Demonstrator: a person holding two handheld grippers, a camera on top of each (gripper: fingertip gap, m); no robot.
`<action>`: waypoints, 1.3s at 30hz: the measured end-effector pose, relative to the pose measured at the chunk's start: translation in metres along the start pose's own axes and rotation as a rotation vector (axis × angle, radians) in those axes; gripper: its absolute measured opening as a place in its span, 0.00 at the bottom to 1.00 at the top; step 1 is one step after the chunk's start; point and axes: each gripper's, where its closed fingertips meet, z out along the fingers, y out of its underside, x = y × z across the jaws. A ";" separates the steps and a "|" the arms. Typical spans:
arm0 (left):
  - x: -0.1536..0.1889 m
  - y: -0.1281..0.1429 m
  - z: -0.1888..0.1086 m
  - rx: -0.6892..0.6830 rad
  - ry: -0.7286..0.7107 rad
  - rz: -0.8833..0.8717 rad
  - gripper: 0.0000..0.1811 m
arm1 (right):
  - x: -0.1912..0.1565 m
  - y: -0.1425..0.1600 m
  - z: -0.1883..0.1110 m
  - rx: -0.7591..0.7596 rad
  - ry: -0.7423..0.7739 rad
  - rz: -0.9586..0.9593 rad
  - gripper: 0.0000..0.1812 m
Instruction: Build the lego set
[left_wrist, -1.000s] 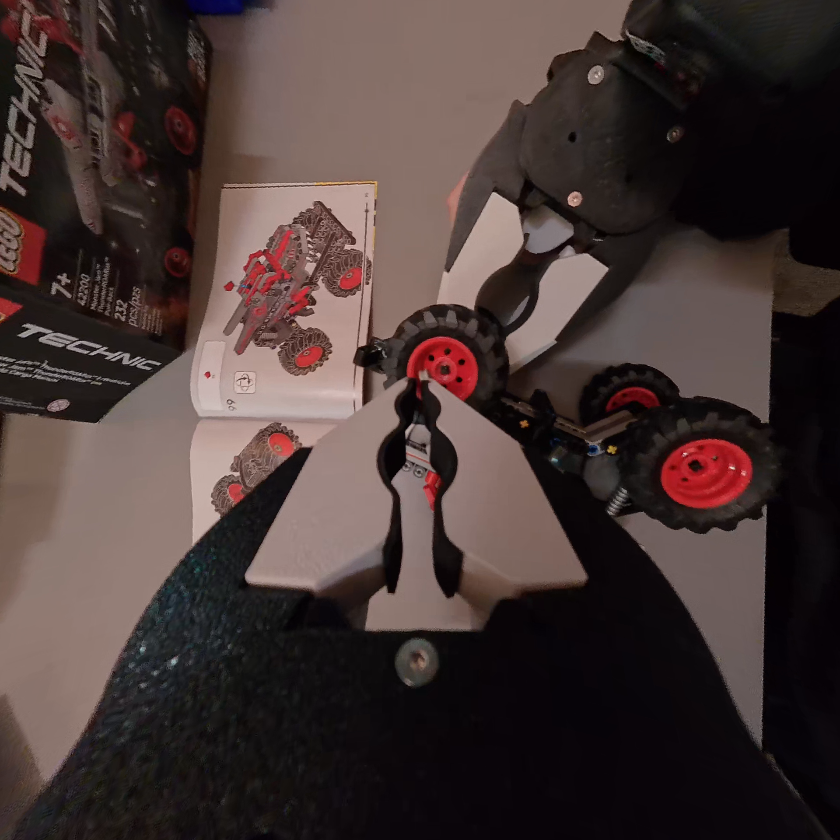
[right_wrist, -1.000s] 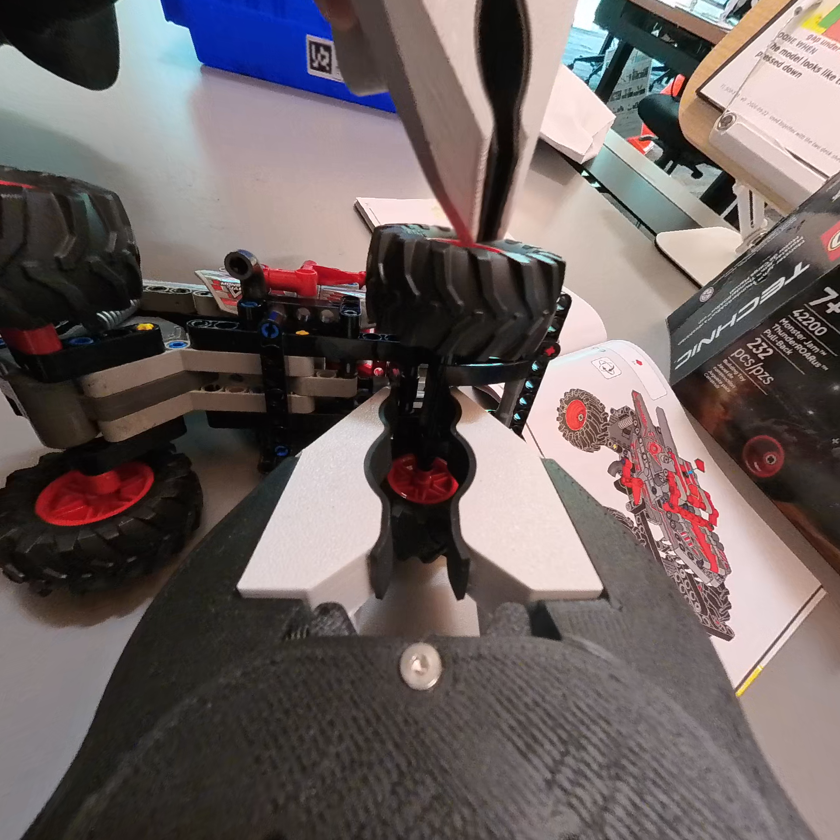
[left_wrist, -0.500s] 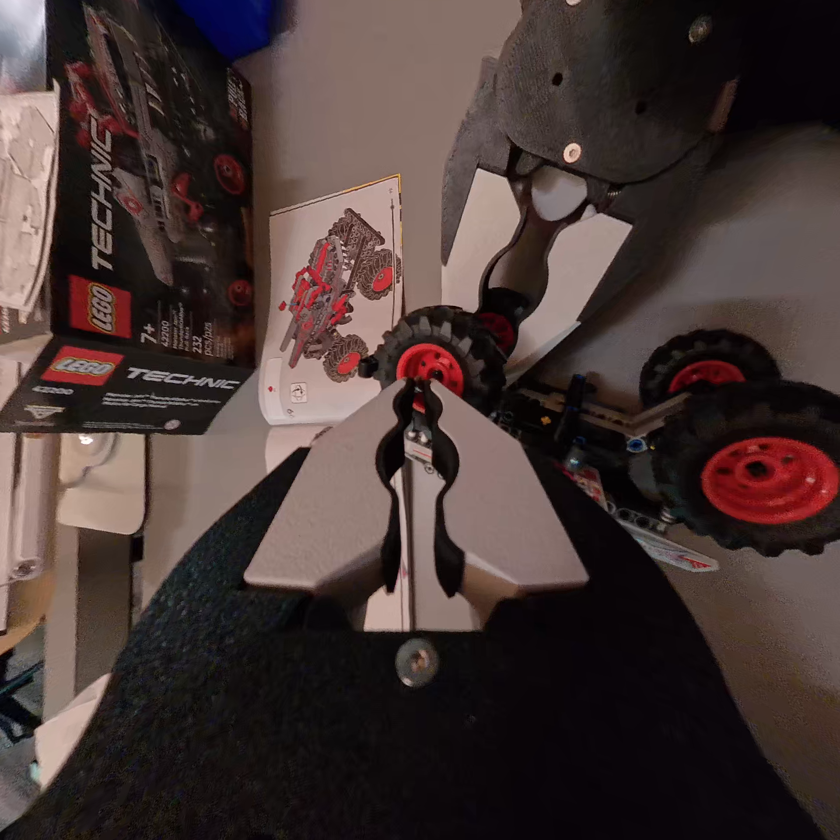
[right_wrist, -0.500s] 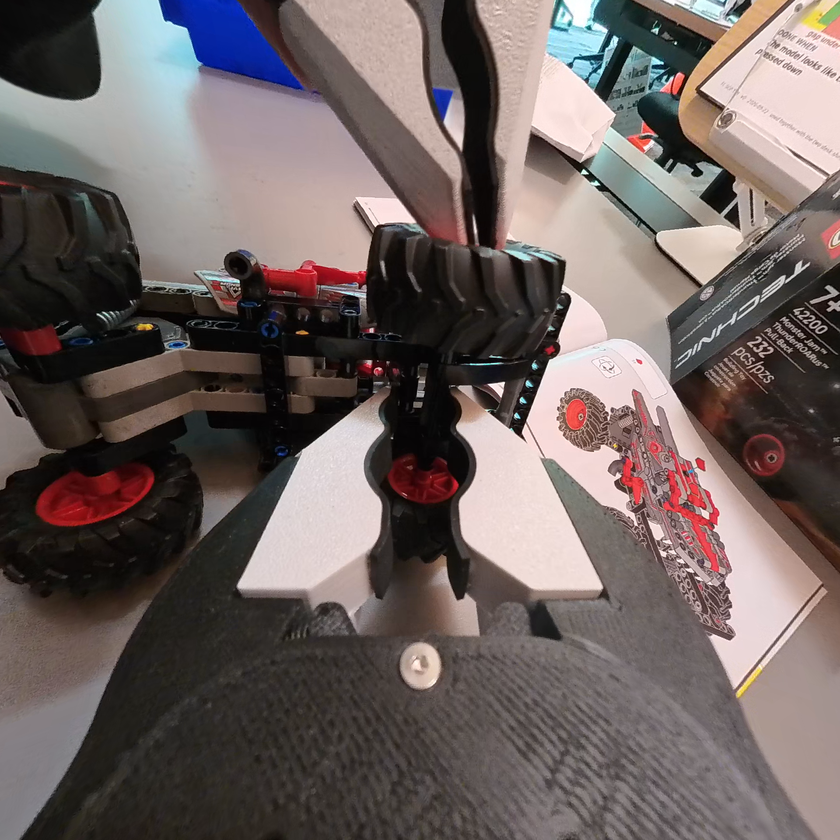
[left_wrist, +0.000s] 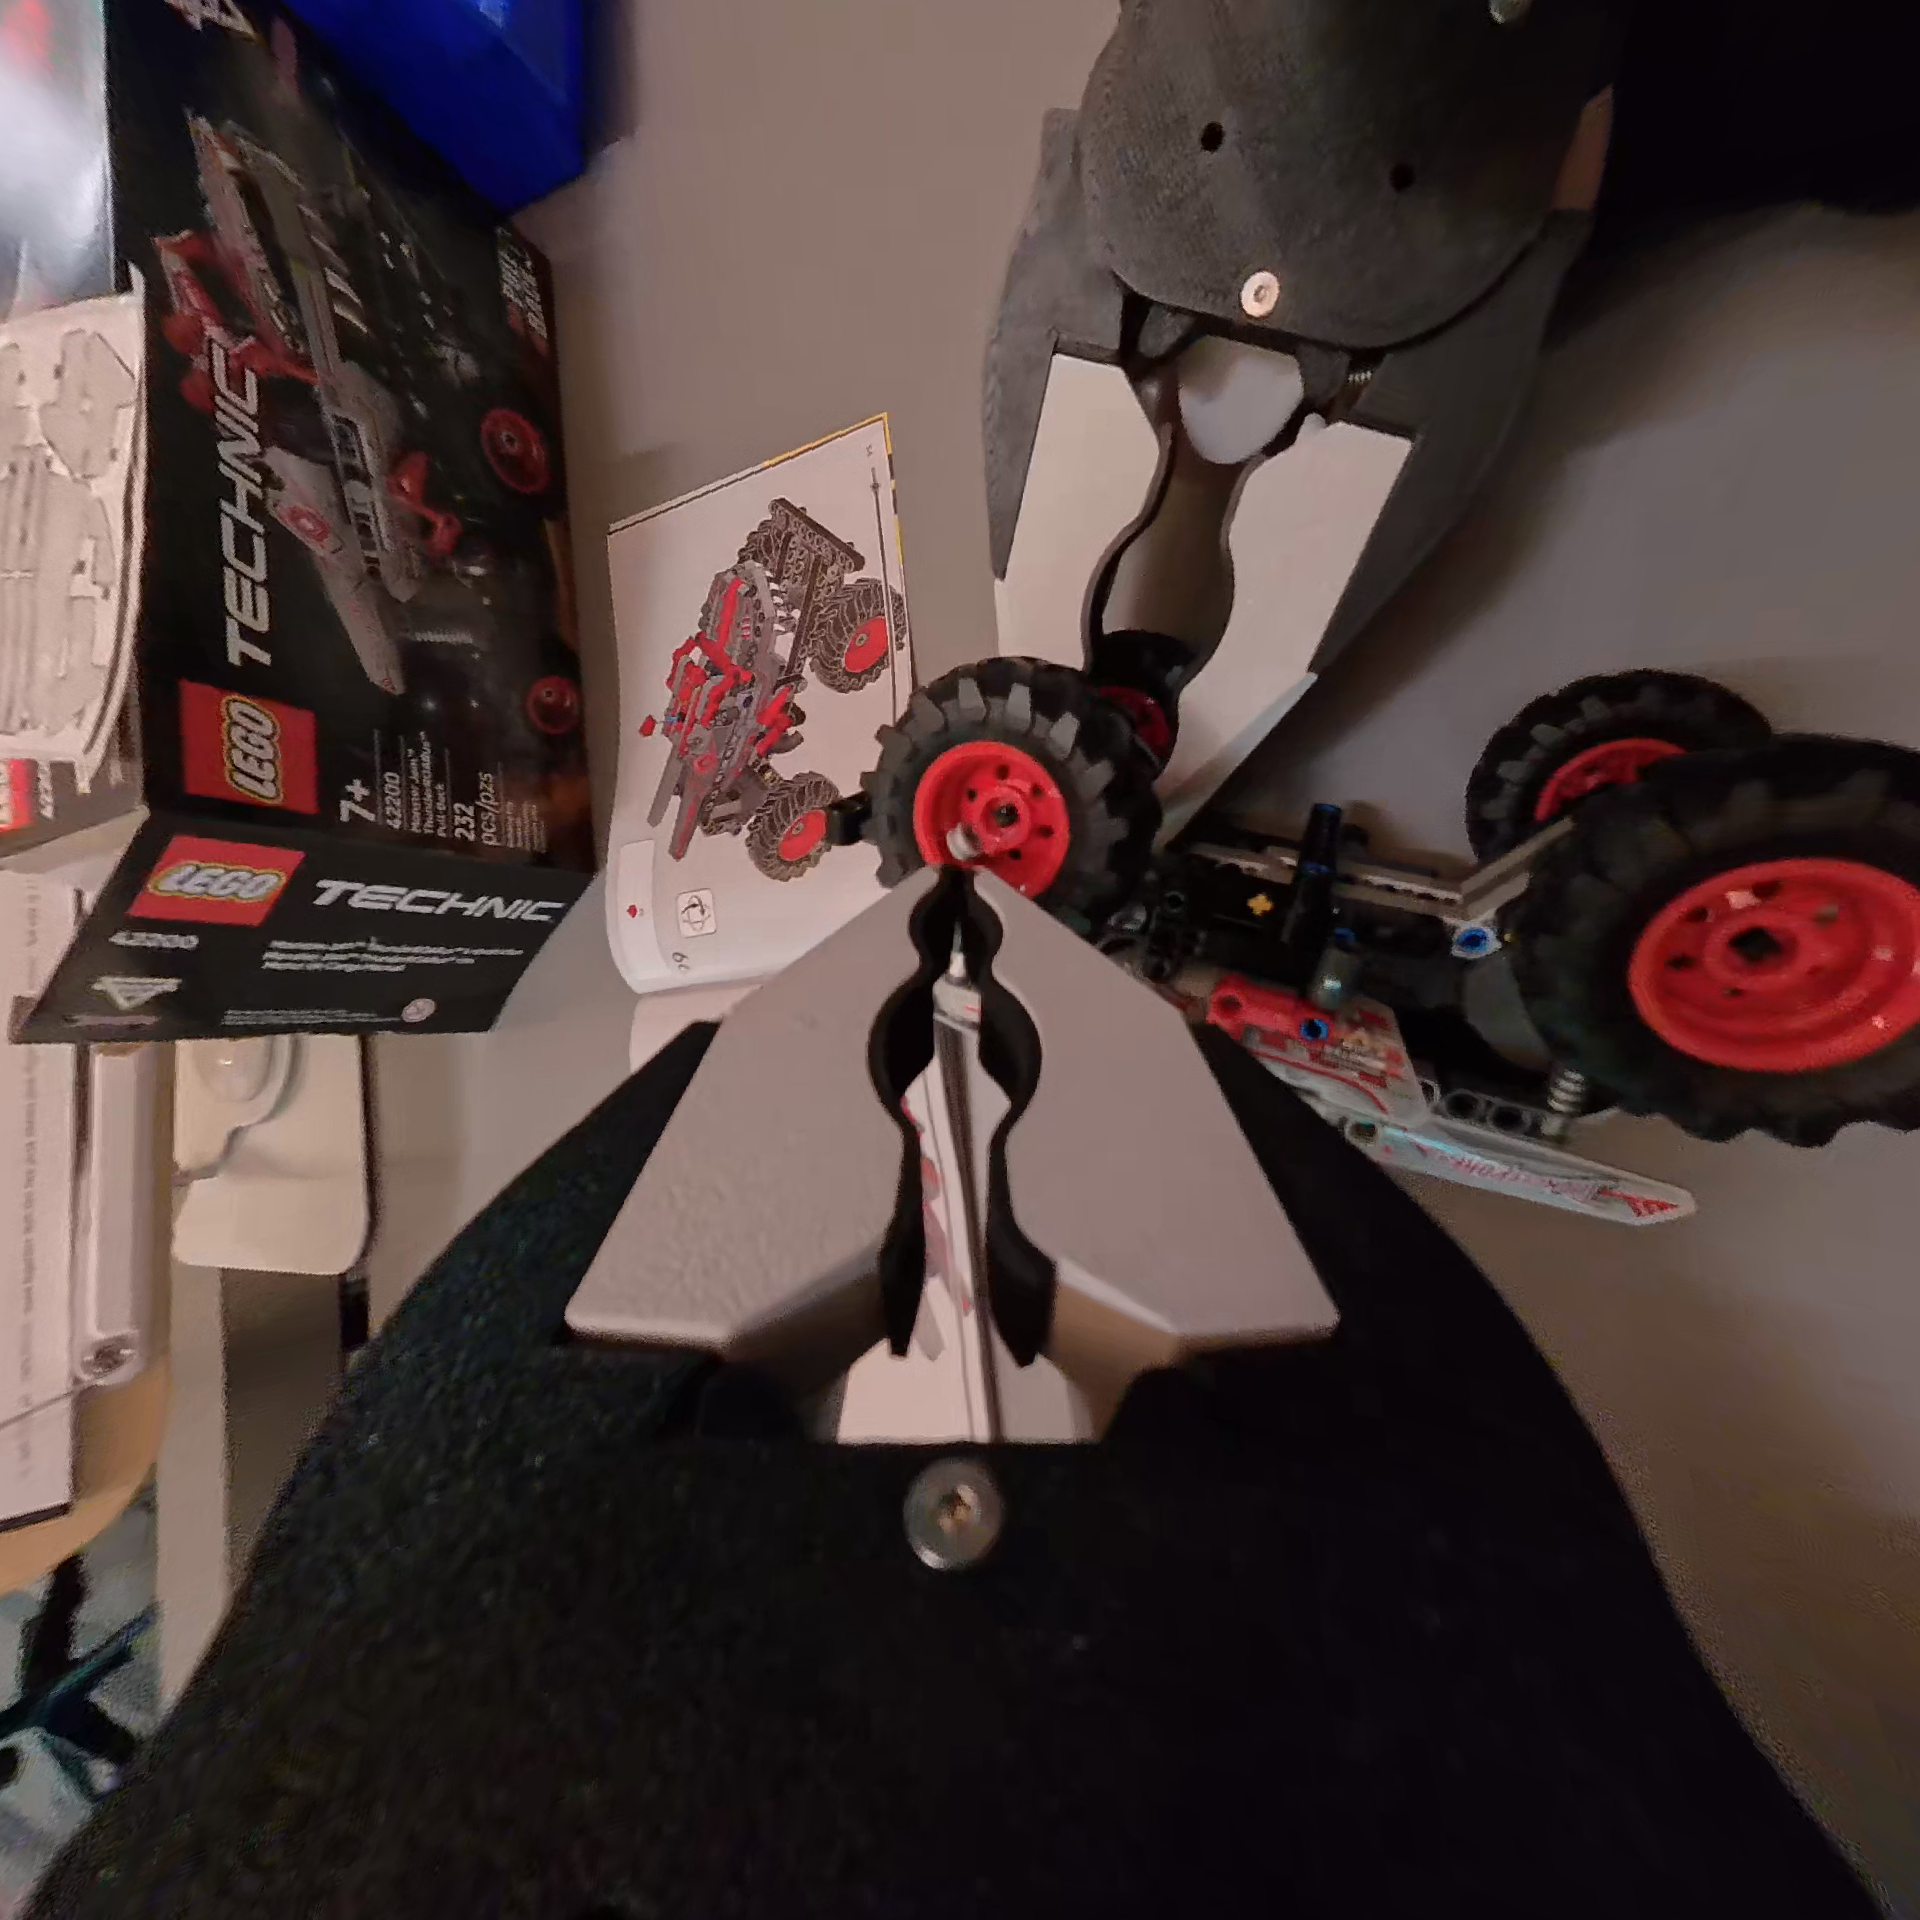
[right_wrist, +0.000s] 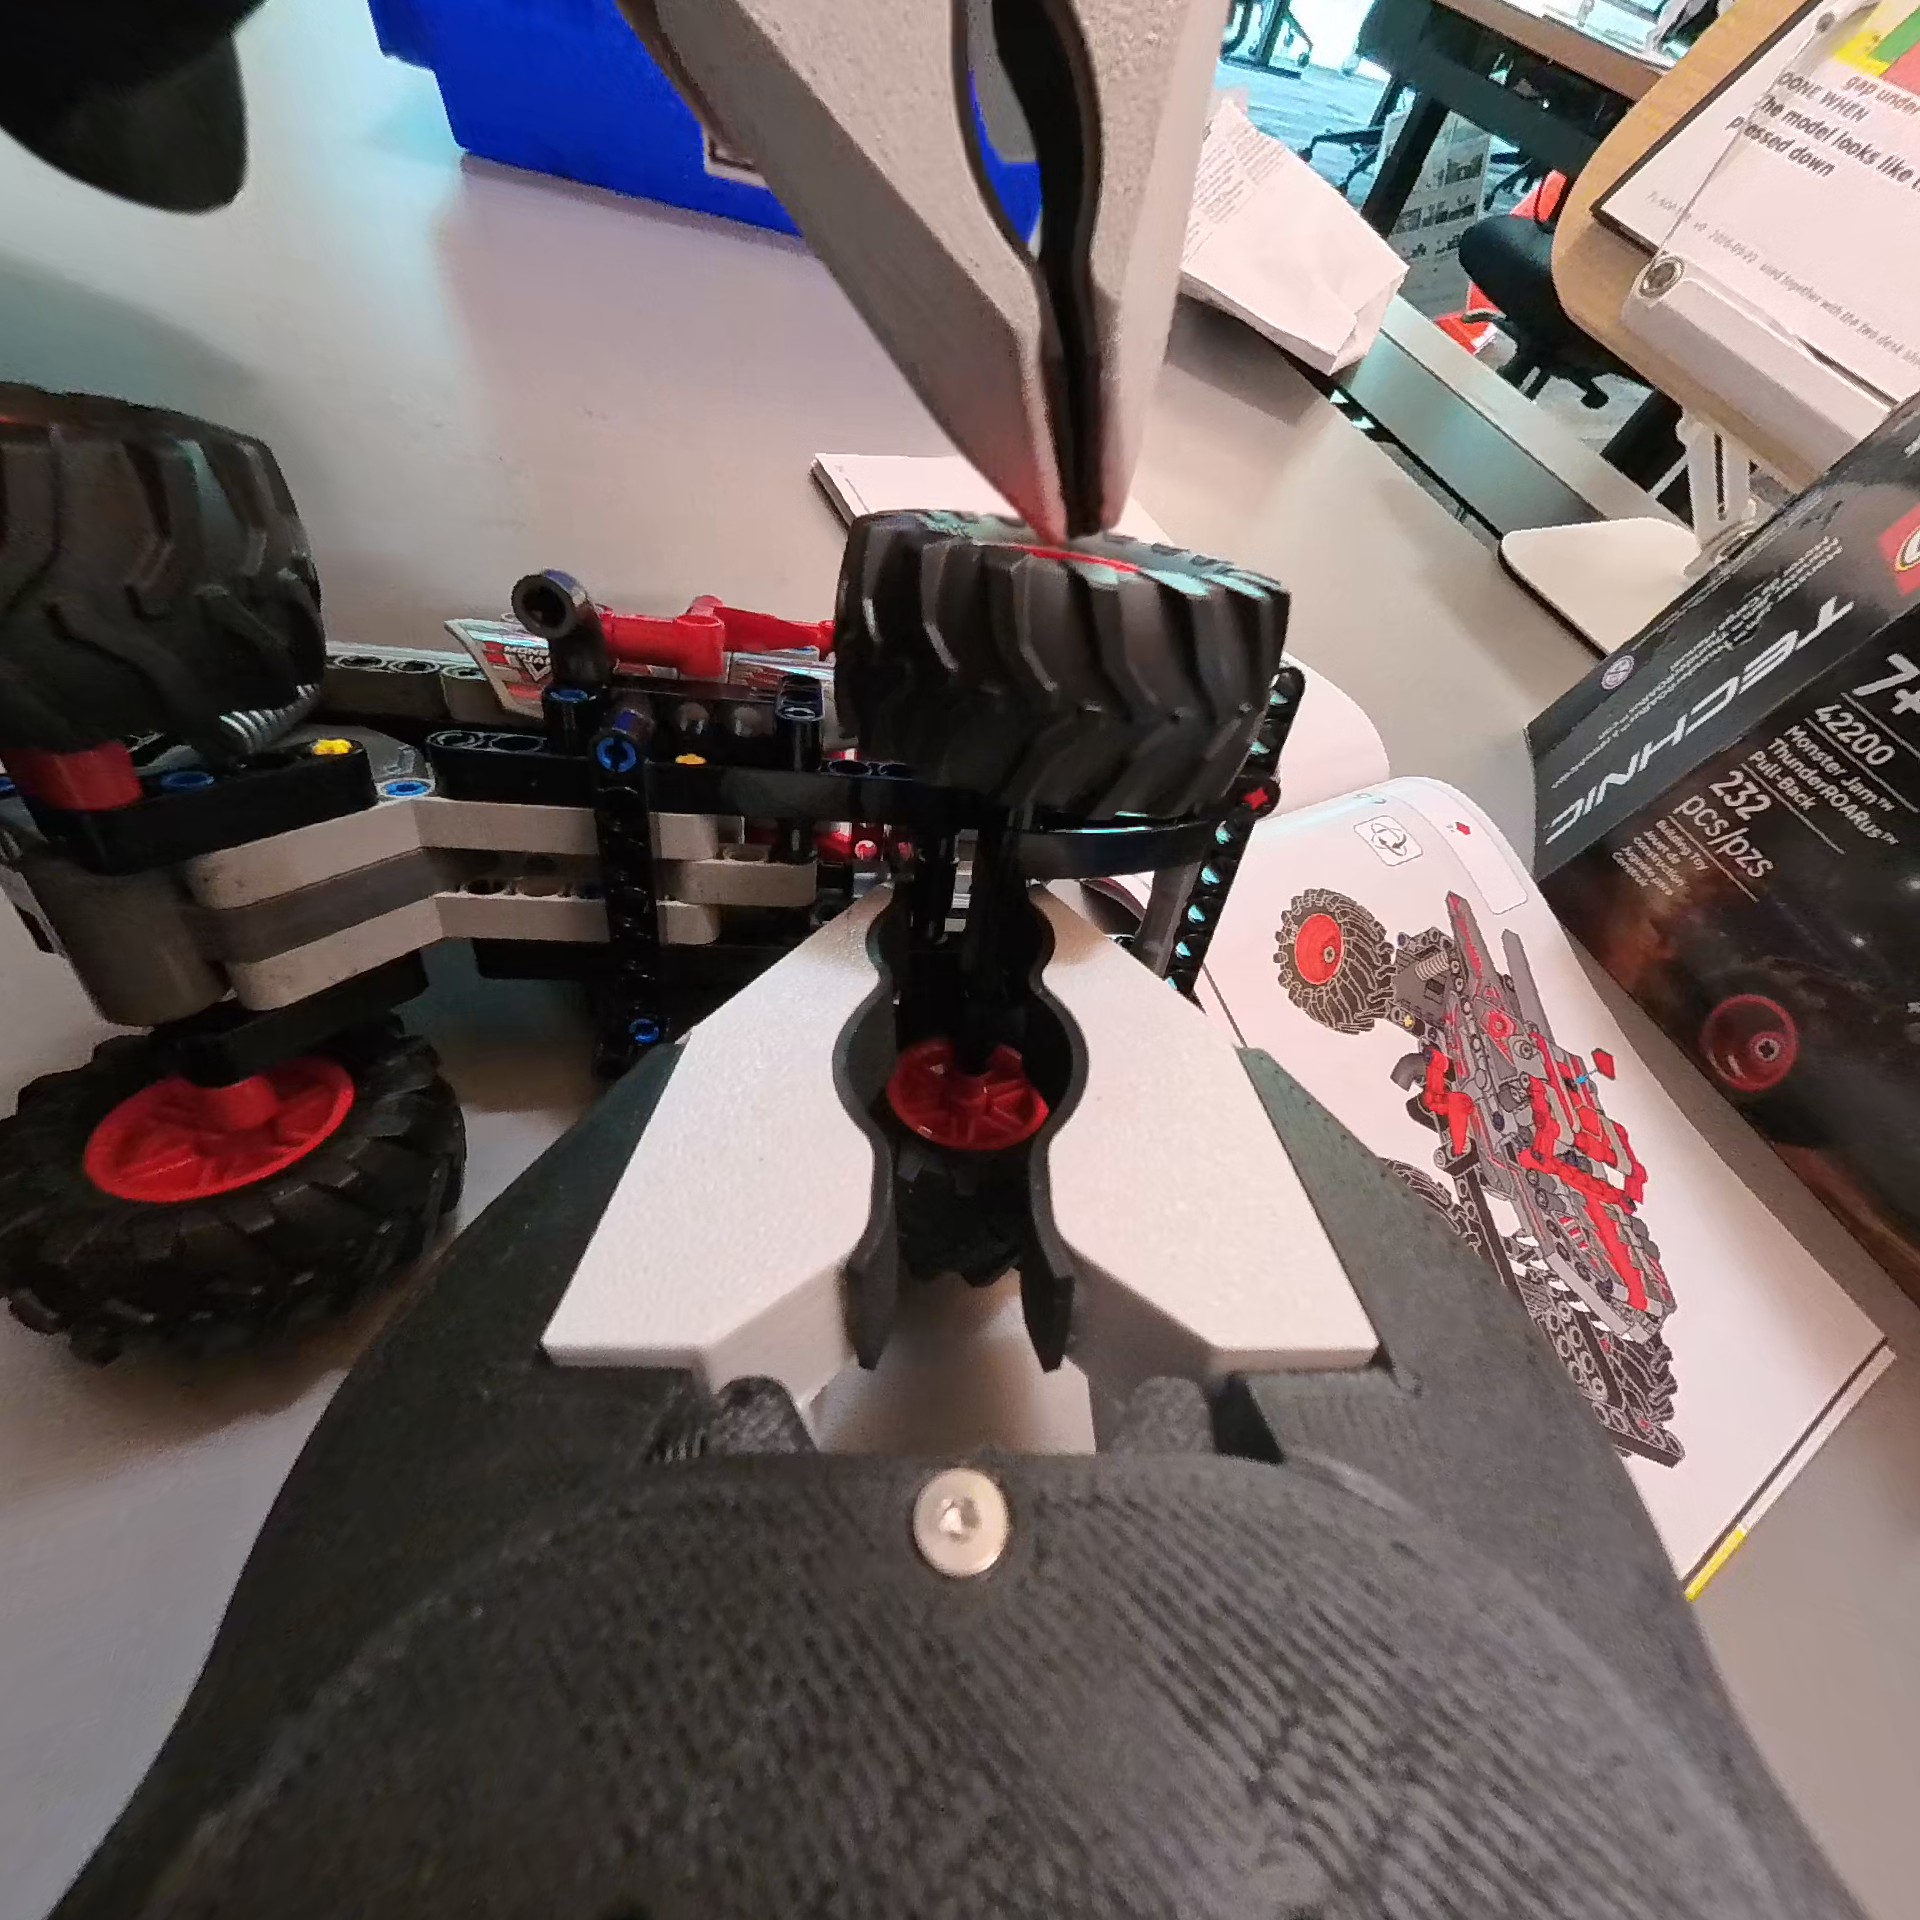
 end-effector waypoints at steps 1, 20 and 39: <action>-0.002 0.001 -0.001 -0.011 -0.015 0.043 0.00 | 0.000 0.000 0.000 0.000 0.000 0.000 0.10; 0.002 -0.005 0.006 -0.013 0.147 0.844 0.02 | 0.000 0.000 0.000 0.003 -0.006 0.001 0.10; -0.001 0.002 0.001 0.094 0.182 0.666 0.00 | 0.000 0.000 0.000 0.002 -0.008 0.004 0.10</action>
